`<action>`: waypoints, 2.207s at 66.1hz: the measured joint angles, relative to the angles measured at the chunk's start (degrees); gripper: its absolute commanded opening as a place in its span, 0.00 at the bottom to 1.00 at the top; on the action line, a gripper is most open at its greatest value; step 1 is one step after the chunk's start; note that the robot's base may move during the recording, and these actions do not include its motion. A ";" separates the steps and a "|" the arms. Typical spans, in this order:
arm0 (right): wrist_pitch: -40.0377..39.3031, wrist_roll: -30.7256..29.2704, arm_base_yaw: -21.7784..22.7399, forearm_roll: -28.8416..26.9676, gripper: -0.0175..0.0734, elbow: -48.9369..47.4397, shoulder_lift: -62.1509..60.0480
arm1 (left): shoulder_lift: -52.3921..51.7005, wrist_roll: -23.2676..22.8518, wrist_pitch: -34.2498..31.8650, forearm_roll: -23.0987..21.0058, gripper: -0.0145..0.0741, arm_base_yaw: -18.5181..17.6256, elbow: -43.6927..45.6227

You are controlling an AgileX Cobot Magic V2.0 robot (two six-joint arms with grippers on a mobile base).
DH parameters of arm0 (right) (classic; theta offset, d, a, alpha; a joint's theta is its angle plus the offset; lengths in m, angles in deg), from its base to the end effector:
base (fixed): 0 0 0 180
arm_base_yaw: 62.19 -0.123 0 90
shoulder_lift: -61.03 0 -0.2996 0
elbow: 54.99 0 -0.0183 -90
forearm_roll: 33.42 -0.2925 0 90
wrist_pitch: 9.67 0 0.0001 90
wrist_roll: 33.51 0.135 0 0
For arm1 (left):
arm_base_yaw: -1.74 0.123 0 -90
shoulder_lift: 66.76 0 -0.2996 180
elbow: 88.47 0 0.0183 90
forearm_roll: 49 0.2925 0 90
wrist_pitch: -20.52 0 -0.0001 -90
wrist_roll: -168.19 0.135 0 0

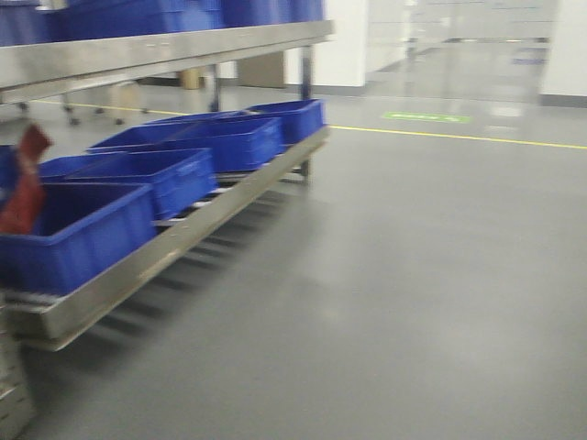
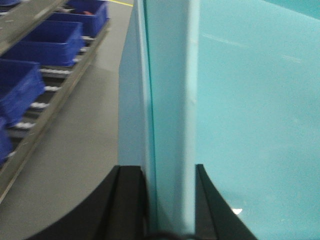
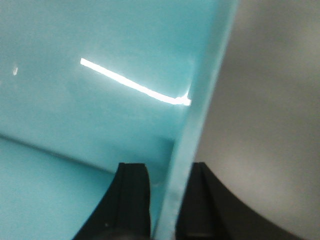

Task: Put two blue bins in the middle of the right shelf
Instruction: 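Drive the base away from the shelf carrying the teal bin, then turn the base across the room toward another blue-bin shelf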

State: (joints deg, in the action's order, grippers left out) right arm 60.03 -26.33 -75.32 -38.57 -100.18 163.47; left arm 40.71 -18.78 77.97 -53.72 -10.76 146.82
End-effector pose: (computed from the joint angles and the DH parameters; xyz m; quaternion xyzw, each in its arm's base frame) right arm 0.3949 0.1038 0.5084 -0.0513 0.8924 0.1226 0.4313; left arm 0.4243 -0.1037 0.5575 0.0413 0.8156 -0.1379 0.5605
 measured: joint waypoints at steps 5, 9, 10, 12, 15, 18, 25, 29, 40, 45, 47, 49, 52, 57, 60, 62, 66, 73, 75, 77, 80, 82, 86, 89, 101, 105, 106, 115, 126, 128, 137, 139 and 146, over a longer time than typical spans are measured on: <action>0.00 0.00 0.00 0.00 0.01 0.00 0.00 | 0.00 0.09 0.00 0.00 0.04 0.00 0.00; 0.00 0.00 0.00 0.00 0.01 0.00 0.00 | 0.00 0.09 0.00 0.00 0.04 0.00 0.00; 0.00 0.00 0.00 0.00 0.01 0.00 0.00 | 0.00 0.09 0.00 0.00 0.04 0.00 0.00; 0.00 0.00 0.00 0.00 0.01 0.00 0.00 | 0.00 0.09 0.00 0.00 0.04 0.00 0.00; 0.00 0.00 0.00 0.00 0.01 0.00 0.00 | 0.00 0.09 0.00 0.00 0.04 0.00 0.00; 0.00 0.00 0.00 0.00 0.01 0.00 0.00 | 0.00 0.09 0.00 0.00 0.04 0.00 0.00; 0.00 0.00 0.10 0.00 0.01 0.00 0.00 | 0.00 0.09 0.00 0.00 0.04 0.00 0.00; 0.00 0.00 0.10 0.00 0.01 0.00 0.00 | 0.00 0.09 0.00 0.00 0.04 0.00 0.00; 0.00 0.00 0.10 0.00 0.01 0.00 0.00 | 0.00 0.12 0.00 0.00 0.04 0.00 0.00; 0.00 0.00 0.10 0.00 0.01 0.00 0.00 | 0.00 0.12 0.00 0.00 0.04 0.00 0.00; 0.00 0.00 0.10 0.00 0.01 0.00 0.00 | 0.00 0.12 0.00 0.00 0.04 0.00 0.00; 0.00 0.00 0.10 0.00 0.01 0.00 0.00 | 0.00 0.12 0.00 0.00 0.04 0.00 0.00; 0.00 0.00 0.10 0.00 0.01 0.00 0.00 | 0.00 0.12 0.00 0.00 0.04 0.00 0.00; 0.00 0.00 0.10 0.00 0.01 0.00 0.00 | 0.00 0.22 0.00 0.00 0.04 0.00 0.00; 0.00 0.00 0.10 0.00 0.01 0.00 0.00 | 0.00 0.22 0.00 0.00 0.04 0.00 0.00; 0.00 0.00 0.10 0.00 0.01 0.00 0.00 | 0.00 0.22 0.00 0.00 0.04 0.00 0.00; 0.00 0.00 0.10 0.00 0.01 0.00 0.00 | 0.00 0.22 0.00 0.00 0.04 0.00 0.00; 0.00 0.00 0.10 0.00 0.01 0.00 0.00 | 0.00 0.22 0.00 0.00 0.04 0.00 0.00; 0.00 0.00 0.10 0.00 0.01 0.00 0.00 | 0.00 0.22 0.00 0.00 0.04 0.00 0.00; 0.00 0.00 0.10 0.00 0.01 0.00 0.00 | 0.00 0.22 0.00 0.00 0.04 0.00 0.00; 0.11 0.00 0.10 0.00 0.01 0.00 0.00 | 0.00 0.22 0.00 0.00 0.04 0.00 0.00; 0.11 0.00 0.10 0.00 0.01 0.00 0.00 | 0.00 0.22 0.00 0.00 0.04 0.00 0.00; 0.11 0.00 0.10 0.00 0.01 0.00 0.00 | 0.00 0.22 0.00 0.00 0.04 0.00 0.00; 0.11 0.00 0.10 0.00 0.01 0.00 0.00 | 0.00 0.22 0.00 0.00 0.04 0.00 0.00; 0.11 0.00 0.10 0.00 0.01 0.00 0.00 | 0.00 0.22 0.00 0.00 0.04 0.00 0.00; 0.11 0.10 0.10 0.00 0.01 0.00 0.00 | 0.00 0.22 0.00 0.00 0.04 0.00 0.00; 0.11 0.10 0.10 0.00 0.01 0.00 0.00 | 0.00 0.22 0.00 0.00 0.04 0.00 0.00; 0.11 0.10 0.10 0.00 0.01 0.00 0.00 | 0.00 0.22 0.00 0.00 0.04 0.00 0.00; 0.11 0.10 0.10 0.00 0.01 0.00 0.00 | 0.00 0.22 0.00 0.00 0.04 0.00 0.00; 0.11 0.10 0.10 0.00 0.01 0.00 0.00 | 0.00 0.22 0.00 0.00 0.04 0.00 0.00; 0.01 0.10 0.10 0.00 0.01 0.00 0.00 | 0.00 0.22 0.00 0.00 0.04 0.00 0.00; 0.01 0.10 0.10 0.00 0.01 0.00 0.00 | 0.00 0.22 0.00 0.00 0.04 0.00 0.00; 0.01 0.10 0.10 0.00 0.01 0.00 0.00 | 0.00 0.22 -0.11 0.00 0.04 0.00 0.00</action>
State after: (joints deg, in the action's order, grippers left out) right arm 60.04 -26.23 -75.22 -38.57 -100.18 163.47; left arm 40.71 -18.56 77.86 -53.72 -10.76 146.82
